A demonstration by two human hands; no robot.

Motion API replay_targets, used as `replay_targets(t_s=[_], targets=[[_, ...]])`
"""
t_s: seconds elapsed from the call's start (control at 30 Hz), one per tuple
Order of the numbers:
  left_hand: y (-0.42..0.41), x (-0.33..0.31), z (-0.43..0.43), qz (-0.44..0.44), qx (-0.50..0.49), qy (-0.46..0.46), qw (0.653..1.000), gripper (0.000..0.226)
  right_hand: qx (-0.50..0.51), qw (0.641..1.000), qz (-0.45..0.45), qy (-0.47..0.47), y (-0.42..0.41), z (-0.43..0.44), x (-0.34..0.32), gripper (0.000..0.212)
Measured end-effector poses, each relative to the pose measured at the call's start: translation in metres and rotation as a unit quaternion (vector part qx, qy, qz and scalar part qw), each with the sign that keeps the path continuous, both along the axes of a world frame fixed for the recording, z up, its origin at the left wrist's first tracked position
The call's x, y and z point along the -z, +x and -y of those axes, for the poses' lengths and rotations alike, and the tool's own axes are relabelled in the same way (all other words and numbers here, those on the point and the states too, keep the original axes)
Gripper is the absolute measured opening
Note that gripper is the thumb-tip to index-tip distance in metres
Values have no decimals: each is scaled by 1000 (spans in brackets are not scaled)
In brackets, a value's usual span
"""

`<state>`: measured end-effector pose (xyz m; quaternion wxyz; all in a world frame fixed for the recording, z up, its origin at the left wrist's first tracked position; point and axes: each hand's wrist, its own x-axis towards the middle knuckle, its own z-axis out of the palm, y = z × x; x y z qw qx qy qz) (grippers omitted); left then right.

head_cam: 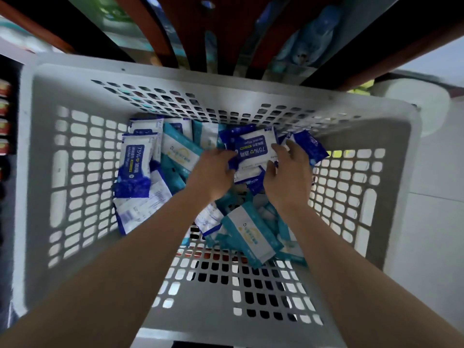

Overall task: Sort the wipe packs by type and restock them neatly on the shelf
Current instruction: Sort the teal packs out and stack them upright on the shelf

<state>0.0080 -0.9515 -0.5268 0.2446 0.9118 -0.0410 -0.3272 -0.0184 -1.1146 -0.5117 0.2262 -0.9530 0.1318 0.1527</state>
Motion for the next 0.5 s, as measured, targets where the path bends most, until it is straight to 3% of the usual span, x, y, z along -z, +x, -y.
replay_targets(t_s=[0.1,0.23,0.4,0.5], targets=[[9,-11,-36,98,-34,61,993,44,-79,993,37,77,11,-29,-11,27],[26,7,-78,42,154,192,968,68,-93,964,-133,209,25,-79,3,34],[44,11,-89,92,211,245,942,50,4,958,-229,173,49,-113,33,26],[44,7,-101,100,174,227,953,42,92,959,-214,158,53,-128,44,42]])
